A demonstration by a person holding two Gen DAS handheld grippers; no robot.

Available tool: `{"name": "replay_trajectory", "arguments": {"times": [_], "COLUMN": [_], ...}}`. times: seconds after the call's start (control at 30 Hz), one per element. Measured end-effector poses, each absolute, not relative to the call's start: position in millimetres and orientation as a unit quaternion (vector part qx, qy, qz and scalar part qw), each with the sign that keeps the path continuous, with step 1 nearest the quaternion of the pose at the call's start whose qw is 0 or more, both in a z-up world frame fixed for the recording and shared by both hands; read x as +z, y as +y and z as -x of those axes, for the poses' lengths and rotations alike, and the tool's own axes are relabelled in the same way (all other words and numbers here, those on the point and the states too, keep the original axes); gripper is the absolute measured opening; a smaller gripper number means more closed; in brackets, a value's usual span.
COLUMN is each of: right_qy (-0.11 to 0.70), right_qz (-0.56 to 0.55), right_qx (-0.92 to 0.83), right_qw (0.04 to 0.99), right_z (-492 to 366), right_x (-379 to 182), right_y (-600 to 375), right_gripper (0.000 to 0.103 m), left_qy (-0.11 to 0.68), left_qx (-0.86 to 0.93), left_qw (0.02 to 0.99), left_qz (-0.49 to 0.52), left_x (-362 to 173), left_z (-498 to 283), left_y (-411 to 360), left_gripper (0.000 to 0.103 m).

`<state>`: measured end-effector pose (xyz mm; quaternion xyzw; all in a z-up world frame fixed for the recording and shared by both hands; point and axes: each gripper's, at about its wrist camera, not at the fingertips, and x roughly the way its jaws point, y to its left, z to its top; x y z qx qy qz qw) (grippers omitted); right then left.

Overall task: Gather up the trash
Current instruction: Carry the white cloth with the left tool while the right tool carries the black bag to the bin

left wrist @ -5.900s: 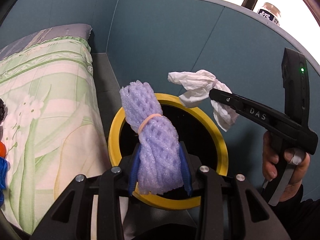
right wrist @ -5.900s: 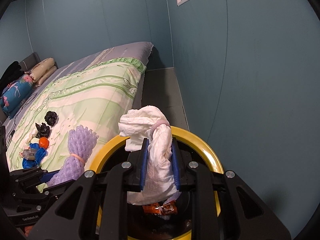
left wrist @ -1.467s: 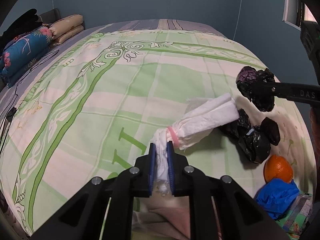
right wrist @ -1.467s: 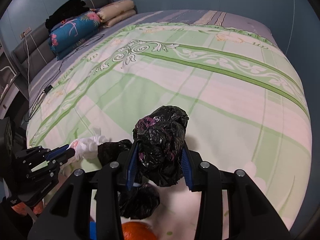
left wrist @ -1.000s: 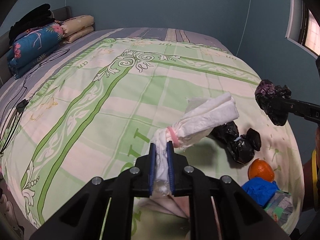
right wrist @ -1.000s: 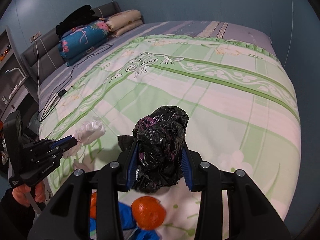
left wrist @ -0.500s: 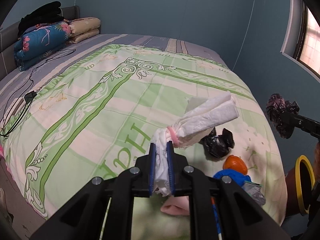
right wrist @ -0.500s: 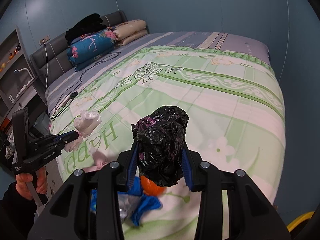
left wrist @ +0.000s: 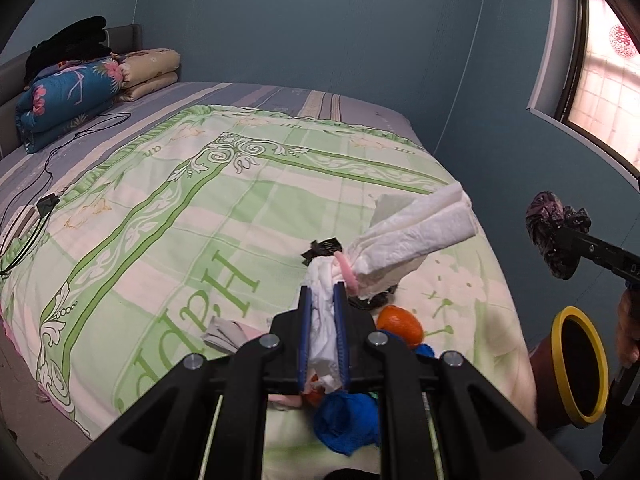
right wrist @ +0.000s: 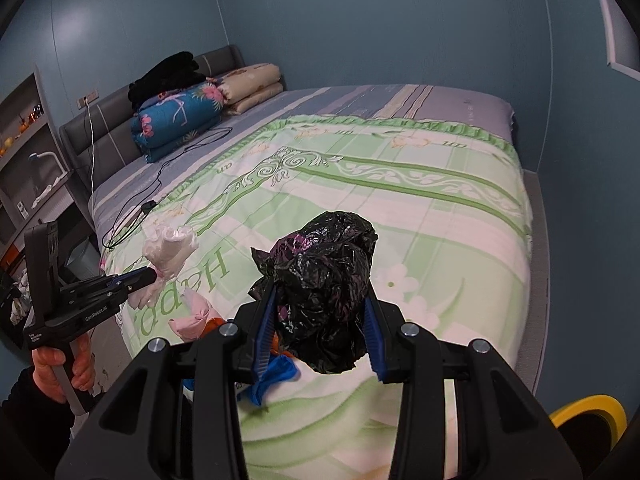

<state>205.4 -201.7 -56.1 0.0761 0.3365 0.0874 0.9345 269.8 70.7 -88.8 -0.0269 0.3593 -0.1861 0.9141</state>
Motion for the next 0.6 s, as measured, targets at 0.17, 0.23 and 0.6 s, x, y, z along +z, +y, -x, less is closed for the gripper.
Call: {"name": "replay_trajectory", "arguments": {"times": [0.17, 0.23, 0.6], "right_qy": [0.318, 0.310, 0.282], "right_qz": [-0.080, -0.082, -0.100], "right_qx": [0.075, 0.067, 0.018], "right_qw": [0.942, 0.945, 0.954], "right_z": [-184.3, -175.7, -129.2], "right_x": [-43.1, -37.3, -21.6], "right_y": [-219.6, -229.1, -284.3], "right_gripper": [0.037, 0.037, 0.037], "left_qy": [0.354, 0.351, 0.339], "left_qx": [-0.211, -0.221, -0.275], "left_qw": [0.911, 0.910, 0.899], "left_qz": [0.029, 0.028, 0.019], "left_x": [-79.0, -76.0, -65.3], "left_z": [-256.5, -252.2, -228.0], "left_y": [49.1, 39.5, -17.3], "left_gripper": [0.010, 0.010, 0.010]}}
